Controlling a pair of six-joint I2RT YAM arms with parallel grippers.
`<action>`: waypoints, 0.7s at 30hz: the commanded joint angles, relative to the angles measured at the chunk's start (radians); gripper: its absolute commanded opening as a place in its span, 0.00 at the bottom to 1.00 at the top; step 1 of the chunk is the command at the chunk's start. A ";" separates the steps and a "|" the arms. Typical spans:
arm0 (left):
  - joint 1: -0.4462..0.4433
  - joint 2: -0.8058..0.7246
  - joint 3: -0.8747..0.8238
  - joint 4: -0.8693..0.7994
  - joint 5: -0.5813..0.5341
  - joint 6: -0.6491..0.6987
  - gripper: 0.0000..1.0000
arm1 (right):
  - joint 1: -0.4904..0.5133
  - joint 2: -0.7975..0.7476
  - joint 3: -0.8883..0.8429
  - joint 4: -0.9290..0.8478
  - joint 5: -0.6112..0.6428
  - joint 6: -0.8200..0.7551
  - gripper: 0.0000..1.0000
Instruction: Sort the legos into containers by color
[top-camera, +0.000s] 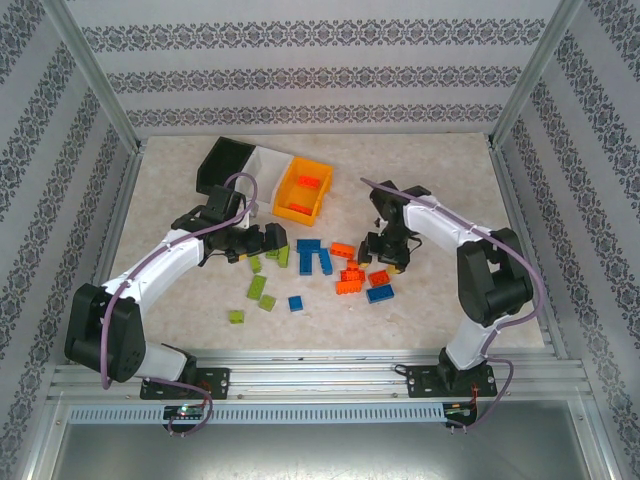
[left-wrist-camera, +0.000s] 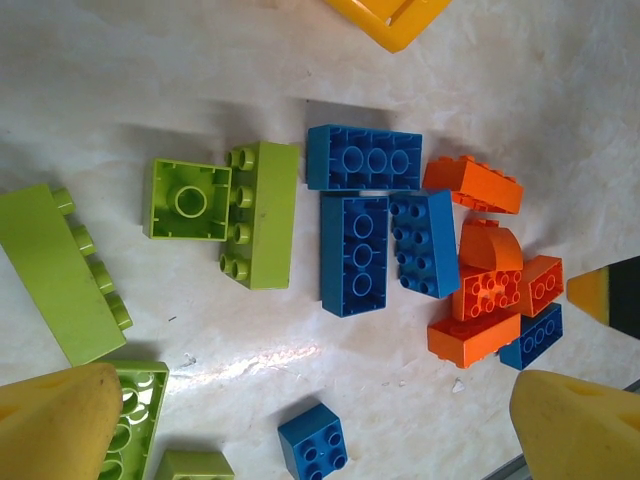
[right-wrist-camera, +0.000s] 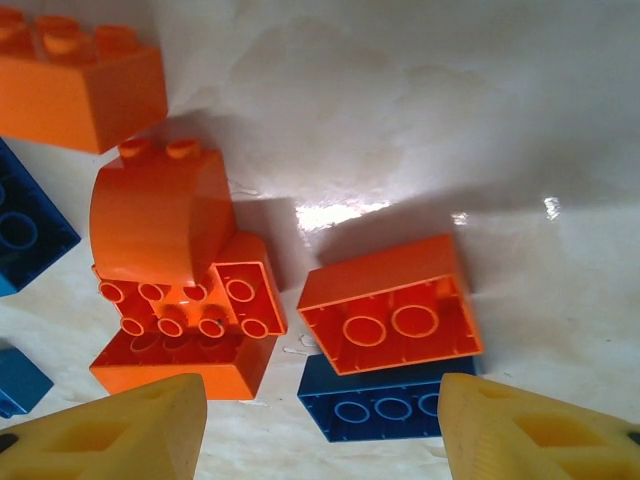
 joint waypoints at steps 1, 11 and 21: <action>0.010 -0.027 0.016 -0.030 -0.015 0.043 1.00 | 0.015 0.029 -0.015 0.015 0.052 -0.017 0.64; 0.032 -0.066 -0.013 -0.044 -0.005 0.056 1.00 | 0.024 0.043 -0.050 0.023 0.109 -0.023 0.64; 0.041 -0.077 -0.018 -0.052 0.009 0.064 1.00 | 0.030 0.106 -0.057 0.055 0.125 -0.009 0.63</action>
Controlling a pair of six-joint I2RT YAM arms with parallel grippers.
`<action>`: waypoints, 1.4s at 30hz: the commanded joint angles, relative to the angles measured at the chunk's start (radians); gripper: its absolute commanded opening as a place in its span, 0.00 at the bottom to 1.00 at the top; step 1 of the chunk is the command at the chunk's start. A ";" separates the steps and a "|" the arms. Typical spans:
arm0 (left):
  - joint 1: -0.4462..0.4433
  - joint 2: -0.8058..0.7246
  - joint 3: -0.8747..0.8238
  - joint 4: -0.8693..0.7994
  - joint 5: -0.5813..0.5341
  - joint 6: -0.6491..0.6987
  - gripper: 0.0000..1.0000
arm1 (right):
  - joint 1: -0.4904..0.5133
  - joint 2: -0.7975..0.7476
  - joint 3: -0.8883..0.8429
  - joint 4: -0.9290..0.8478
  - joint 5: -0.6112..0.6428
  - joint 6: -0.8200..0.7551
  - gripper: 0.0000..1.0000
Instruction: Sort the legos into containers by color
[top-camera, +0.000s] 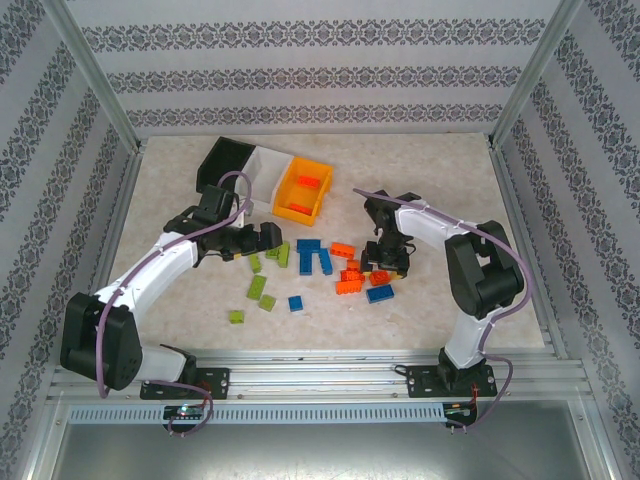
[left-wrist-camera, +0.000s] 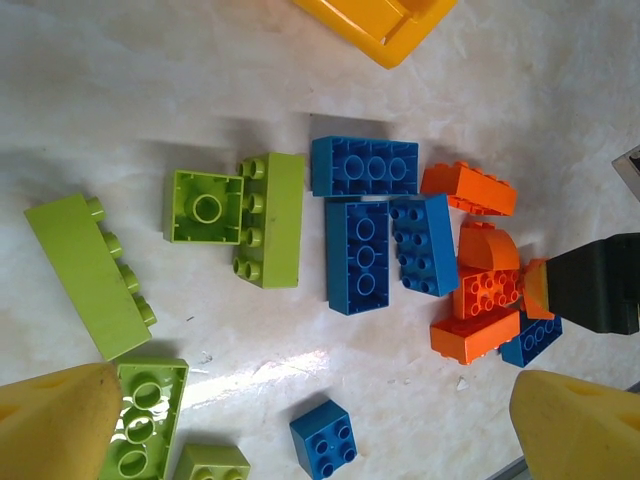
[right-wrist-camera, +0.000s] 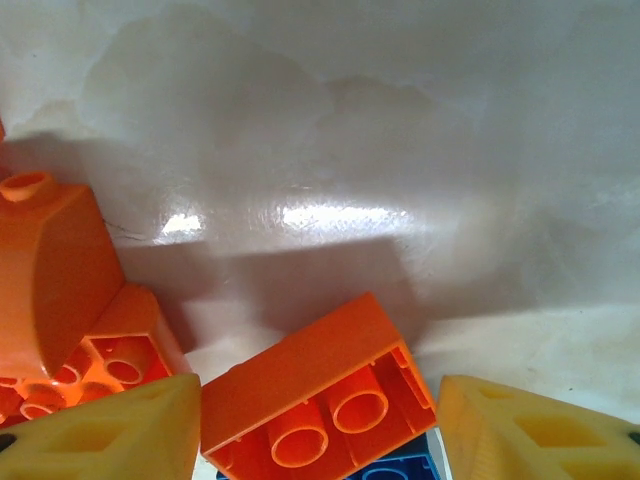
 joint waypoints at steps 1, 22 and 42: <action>0.014 -0.036 -0.011 -0.040 0.009 0.028 1.00 | 0.013 0.045 -0.017 0.020 0.030 0.008 0.62; 0.023 -0.080 -0.053 -0.027 0.020 -0.002 1.00 | 0.021 0.087 -0.005 0.052 0.027 0.023 0.63; 0.023 -0.007 0.002 0.025 0.034 -0.025 1.00 | -0.060 0.007 0.263 -0.034 -0.051 0.039 0.49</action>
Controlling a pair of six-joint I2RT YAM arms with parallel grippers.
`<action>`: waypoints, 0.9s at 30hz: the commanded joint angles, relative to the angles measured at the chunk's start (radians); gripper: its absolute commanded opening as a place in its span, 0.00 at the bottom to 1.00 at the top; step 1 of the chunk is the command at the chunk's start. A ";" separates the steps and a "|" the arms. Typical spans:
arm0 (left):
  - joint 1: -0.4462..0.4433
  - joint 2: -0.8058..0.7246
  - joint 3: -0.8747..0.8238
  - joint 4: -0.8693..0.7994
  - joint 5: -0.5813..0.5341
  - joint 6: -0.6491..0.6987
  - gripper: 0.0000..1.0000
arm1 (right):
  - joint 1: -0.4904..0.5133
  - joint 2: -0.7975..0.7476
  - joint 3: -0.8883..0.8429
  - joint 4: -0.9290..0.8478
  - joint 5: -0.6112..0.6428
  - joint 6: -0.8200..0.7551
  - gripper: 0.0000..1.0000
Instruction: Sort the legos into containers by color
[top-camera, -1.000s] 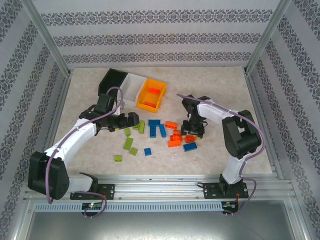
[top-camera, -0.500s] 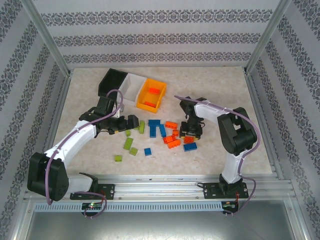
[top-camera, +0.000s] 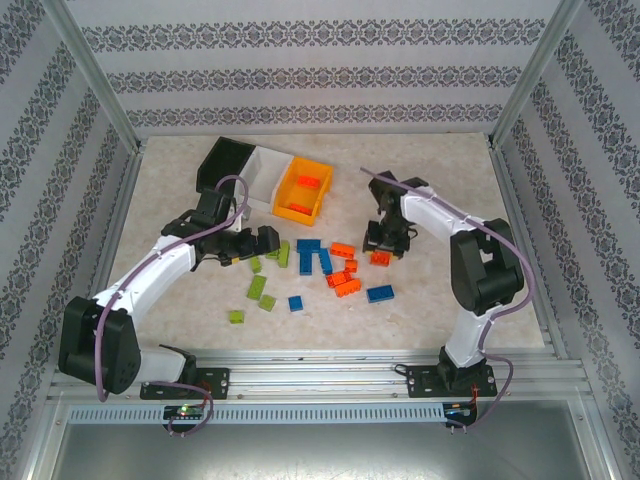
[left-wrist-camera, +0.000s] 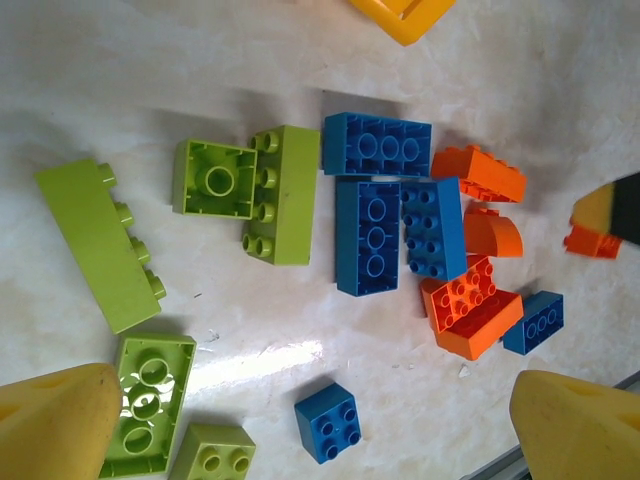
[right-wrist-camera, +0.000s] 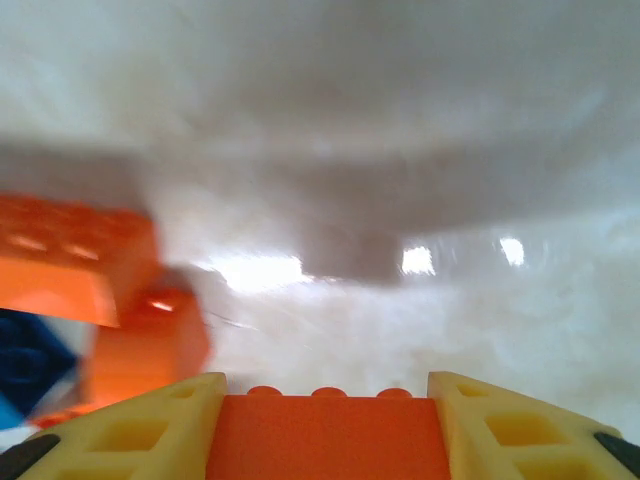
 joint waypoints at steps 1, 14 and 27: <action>0.012 0.020 0.038 0.032 0.015 -0.014 1.00 | -0.004 0.002 0.113 -0.026 -0.064 0.024 0.49; 0.023 0.133 0.232 -0.111 -0.002 0.075 1.00 | 0.013 0.250 0.514 0.148 -0.263 0.225 0.48; 0.106 0.074 0.171 -0.122 -0.007 0.067 1.00 | 0.071 0.584 1.017 0.095 -0.335 0.275 0.48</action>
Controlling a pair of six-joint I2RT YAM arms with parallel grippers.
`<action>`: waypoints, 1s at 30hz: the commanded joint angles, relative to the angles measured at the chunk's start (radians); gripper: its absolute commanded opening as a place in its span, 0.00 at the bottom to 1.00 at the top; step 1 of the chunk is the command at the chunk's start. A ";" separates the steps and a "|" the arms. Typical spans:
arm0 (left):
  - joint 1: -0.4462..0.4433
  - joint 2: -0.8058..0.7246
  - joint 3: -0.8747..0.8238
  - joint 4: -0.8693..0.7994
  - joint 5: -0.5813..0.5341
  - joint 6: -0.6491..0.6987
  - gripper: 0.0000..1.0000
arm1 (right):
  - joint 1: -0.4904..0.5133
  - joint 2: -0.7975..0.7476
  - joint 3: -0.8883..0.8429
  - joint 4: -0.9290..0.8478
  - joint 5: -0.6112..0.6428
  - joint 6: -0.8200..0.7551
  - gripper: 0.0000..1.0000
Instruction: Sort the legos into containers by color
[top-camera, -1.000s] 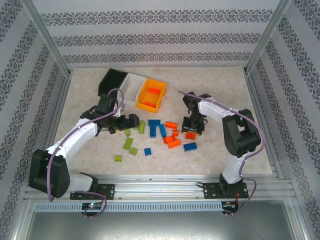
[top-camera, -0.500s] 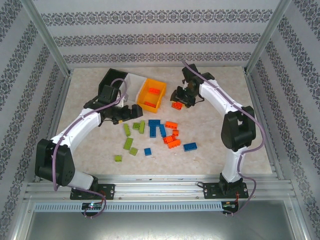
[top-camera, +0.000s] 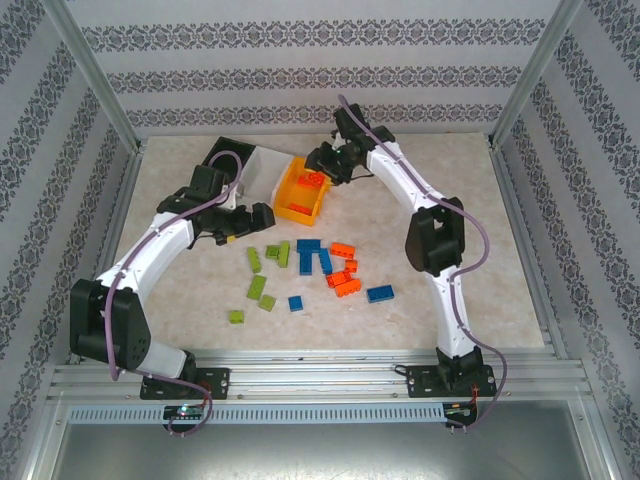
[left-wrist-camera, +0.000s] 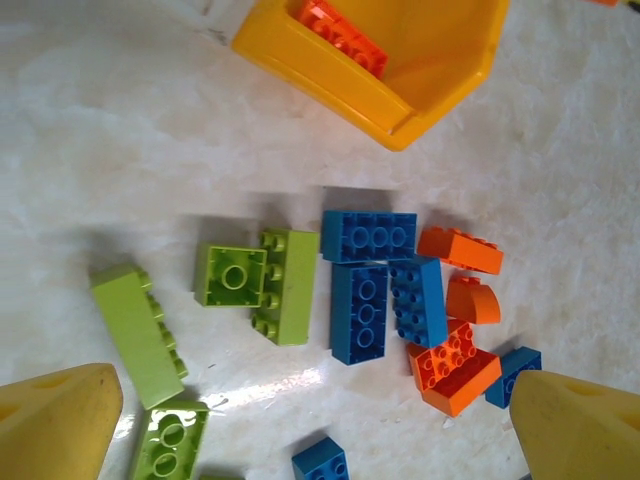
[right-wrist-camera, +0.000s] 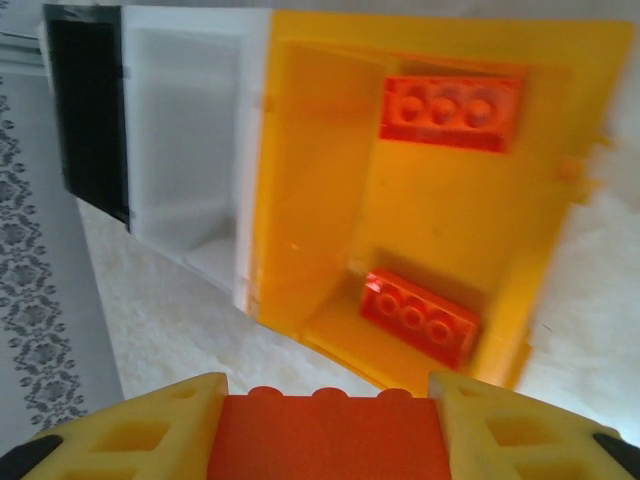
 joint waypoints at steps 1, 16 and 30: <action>0.024 -0.046 -0.020 -0.046 -0.011 0.025 1.00 | 0.018 0.078 0.119 -0.046 -0.042 0.026 0.48; 0.086 -0.107 -0.091 -0.041 -0.003 0.016 1.00 | 0.025 0.188 0.258 -0.039 -0.048 0.083 0.62; 0.080 -0.093 -0.094 -0.071 -0.036 -0.001 0.98 | 0.022 -0.074 0.052 -0.109 0.055 -0.079 0.65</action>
